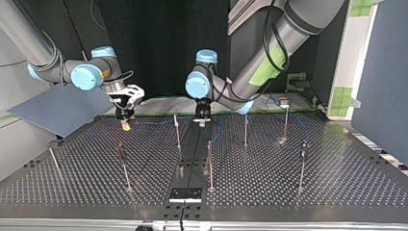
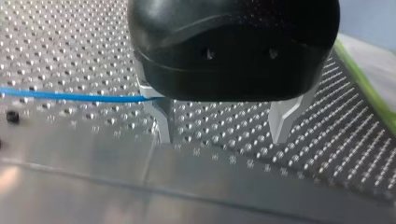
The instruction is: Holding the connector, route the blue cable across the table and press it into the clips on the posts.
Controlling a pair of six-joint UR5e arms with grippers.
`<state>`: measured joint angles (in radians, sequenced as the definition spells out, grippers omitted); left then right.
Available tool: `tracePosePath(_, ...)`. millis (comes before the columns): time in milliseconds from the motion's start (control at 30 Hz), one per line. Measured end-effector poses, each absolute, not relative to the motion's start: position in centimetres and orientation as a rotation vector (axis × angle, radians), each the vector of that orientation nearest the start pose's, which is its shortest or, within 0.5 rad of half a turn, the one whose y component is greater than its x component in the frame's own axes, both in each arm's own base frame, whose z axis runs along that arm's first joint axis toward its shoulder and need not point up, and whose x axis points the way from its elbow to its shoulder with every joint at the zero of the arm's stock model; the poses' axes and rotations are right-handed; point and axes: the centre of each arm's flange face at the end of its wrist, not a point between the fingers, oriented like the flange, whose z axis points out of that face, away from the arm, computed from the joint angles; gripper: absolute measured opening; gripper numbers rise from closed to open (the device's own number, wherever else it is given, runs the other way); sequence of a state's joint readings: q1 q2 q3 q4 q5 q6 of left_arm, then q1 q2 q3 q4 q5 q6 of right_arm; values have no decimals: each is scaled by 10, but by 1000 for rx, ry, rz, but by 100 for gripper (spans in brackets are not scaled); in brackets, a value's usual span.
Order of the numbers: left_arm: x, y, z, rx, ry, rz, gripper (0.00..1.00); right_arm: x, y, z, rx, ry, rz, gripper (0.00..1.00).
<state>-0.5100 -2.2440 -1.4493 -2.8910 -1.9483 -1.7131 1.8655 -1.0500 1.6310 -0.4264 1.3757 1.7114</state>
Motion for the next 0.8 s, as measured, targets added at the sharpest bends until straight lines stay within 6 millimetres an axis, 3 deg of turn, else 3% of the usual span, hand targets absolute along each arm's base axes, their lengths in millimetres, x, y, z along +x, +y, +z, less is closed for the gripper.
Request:
tracePosePath(200, 497, -412, 170, 130, 1893, -101, 100, 317, -554, 202, 1641, -1199, 1547, 0)
tracePosePath(633, 437, -435, 200, 127, 1813, -261, 100, 314, -555, 201, 1654, -1184, 1548, 0)
tracePosePath(800, 418, -440, 195, 111, 1801, -282, 100, 313, -556, 201, 1653, -1183, 1548, 0)
